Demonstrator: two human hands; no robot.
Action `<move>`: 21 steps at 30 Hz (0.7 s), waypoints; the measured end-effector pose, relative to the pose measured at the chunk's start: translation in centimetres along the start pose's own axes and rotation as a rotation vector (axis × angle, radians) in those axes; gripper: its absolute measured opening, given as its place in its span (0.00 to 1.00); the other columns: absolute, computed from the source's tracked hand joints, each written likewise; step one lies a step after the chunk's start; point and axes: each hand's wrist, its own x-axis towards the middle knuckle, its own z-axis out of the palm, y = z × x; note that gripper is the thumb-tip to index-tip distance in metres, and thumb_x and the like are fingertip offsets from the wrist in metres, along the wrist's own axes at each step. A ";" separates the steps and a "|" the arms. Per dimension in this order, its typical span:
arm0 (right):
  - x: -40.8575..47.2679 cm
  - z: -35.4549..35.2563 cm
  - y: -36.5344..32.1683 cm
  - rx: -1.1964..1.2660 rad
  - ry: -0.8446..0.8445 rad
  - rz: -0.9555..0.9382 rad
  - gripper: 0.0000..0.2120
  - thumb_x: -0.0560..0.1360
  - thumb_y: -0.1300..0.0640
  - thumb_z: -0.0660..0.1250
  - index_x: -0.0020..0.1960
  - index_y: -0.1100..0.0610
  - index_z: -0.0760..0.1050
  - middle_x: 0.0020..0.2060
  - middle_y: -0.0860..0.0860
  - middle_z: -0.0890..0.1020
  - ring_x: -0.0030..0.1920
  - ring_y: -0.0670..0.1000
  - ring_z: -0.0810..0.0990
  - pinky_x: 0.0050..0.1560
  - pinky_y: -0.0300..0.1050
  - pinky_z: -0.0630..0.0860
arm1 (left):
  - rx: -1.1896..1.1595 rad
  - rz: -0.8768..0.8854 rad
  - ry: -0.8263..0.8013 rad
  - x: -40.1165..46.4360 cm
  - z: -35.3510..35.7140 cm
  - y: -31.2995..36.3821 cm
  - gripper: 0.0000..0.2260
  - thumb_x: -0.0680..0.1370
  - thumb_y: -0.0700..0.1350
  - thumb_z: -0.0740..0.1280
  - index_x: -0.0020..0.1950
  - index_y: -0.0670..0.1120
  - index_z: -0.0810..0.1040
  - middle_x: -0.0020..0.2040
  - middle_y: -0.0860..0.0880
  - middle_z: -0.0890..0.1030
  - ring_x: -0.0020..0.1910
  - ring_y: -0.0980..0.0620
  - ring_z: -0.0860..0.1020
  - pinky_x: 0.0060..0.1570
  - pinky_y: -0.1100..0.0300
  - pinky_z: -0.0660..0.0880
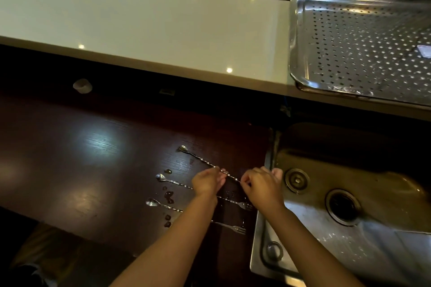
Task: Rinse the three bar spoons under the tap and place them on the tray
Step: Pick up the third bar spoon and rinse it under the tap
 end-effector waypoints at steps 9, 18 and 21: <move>-1.5 -3.5 4.4 0.111 0.082 0.032 0.05 0.73 0.53 0.64 0.41 0.48 0.78 0.41 0.44 0.80 0.49 0.48 0.74 0.47 0.43 0.50 | -0.104 0.106 -0.061 -1.3 2.3 1.0 0.03 0.76 0.35 0.64 0.44 0.38 0.76 0.52 0.36 0.79 0.31 0.53 0.83 0.39 0.63 0.80; -7.4 -10.0 15.8 0.877 0.087 0.440 0.12 0.69 0.64 0.70 0.32 0.49 0.76 0.30 0.48 0.78 0.33 0.47 0.75 0.37 0.37 0.71 | -0.045 0.129 -0.315 -6.6 10.6 -2.7 0.12 0.78 0.36 0.62 0.59 0.33 0.73 0.43 0.41 0.80 0.30 0.53 0.82 0.33 0.67 0.79; -10.6 -11.4 20.6 1.098 0.193 0.603 0.06 0.69 0.67 0.70 0.37 0.58 0.78 0.31 0.51 0.79 0.33 0.48 0.76 0.28 0.26 0.71 | 0.050 0.118 -0.386 -8.3 14.1 -5.7 0.07 0.78 0.39 0.62 0.51 0.37 0.76 0.48 0.40 0.81 0.33 0.53 0.83 0.33 0.68 0.80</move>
